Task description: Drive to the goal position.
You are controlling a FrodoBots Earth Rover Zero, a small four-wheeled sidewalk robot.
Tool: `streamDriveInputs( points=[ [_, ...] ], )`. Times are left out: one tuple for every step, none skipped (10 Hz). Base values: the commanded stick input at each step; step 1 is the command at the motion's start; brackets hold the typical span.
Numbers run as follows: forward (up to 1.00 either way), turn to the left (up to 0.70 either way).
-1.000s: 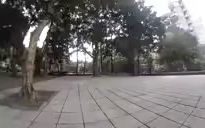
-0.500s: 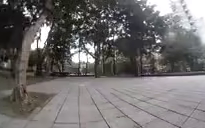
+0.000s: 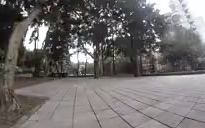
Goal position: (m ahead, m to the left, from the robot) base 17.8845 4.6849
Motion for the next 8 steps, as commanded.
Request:
streamDriveInputs(
  points=[
    [0.70, 0.14],
    [0.70, 0.14],
    [0.70, 0.14],
    [0.70, 0.14],
    [0.70, 0.14],
    [0.70, 0.14],
    [0.70, 0.12],
    [0.70, 0.03]
  ],
)
